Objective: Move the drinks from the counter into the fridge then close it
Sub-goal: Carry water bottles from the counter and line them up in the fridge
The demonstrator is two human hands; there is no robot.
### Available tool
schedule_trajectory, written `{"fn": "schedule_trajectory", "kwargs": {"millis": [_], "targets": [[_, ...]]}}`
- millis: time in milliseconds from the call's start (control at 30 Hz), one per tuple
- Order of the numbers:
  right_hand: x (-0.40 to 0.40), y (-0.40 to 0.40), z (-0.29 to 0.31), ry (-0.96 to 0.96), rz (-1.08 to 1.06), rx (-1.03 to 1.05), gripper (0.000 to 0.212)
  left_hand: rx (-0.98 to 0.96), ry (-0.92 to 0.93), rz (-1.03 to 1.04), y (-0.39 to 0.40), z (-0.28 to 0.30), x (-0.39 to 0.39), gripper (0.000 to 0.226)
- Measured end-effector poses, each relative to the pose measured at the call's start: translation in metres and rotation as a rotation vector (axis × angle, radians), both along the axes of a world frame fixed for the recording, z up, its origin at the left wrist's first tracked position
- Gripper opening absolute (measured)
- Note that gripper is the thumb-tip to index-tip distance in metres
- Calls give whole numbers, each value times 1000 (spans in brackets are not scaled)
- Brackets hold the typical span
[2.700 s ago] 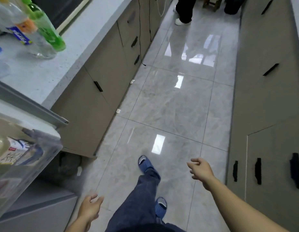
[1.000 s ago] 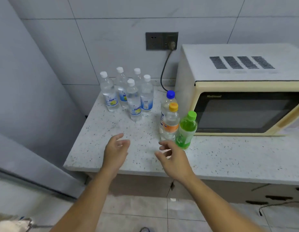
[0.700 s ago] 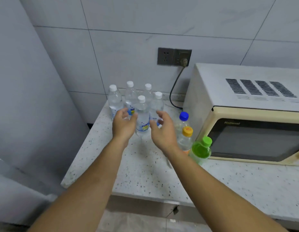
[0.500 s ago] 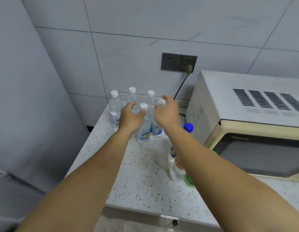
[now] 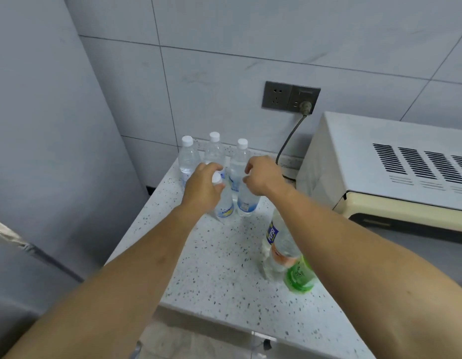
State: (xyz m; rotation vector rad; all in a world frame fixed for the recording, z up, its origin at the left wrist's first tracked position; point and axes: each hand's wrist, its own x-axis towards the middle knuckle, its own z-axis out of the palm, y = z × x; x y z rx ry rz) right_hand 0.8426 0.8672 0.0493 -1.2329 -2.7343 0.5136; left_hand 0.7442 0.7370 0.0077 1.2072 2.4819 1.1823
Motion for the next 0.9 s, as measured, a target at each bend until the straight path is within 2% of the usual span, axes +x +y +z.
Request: {"fn": "schedule_trajectory", "kwargs": {"millis": [100, 300, 433, 533, 633, 667, 733, 800, 900], "targets": [[14, -14, -3, 19, 24, -59, 21, 18, -60, 56, -21, 2, 7, 53], [41, -43, 2, 89, 86, -150, 20, 14, -130, 86, -50, 7, 25, 60], [62, -58, 3, 100, 147, -202, 19, 31, -133, 109, -74, 4, 38, 58], [72, -72, -8, 209, 140, -242, 20, 90, -141, 146, -90, -6, 53, 53], [78, -88, -30, 350, 82, -174, 28, 176, -118, 153, -98, -23, 66, 43], [82, -94, -39, 409, 59, -177, 32, 201, -149, 155, -100, -30, 68, 39], [89, -105, -56, 542, 20, -248, 42, 247, -323, 160, -103, -44, 70, 38], [95, -115, -71, 665, -25, -295, 49, 273, -470, 139, -107, -57, 70, 45], [102, -125, -90, 749, -87, -327, 58, 242, -531, 94, -113, -75, 68, 63]]}}
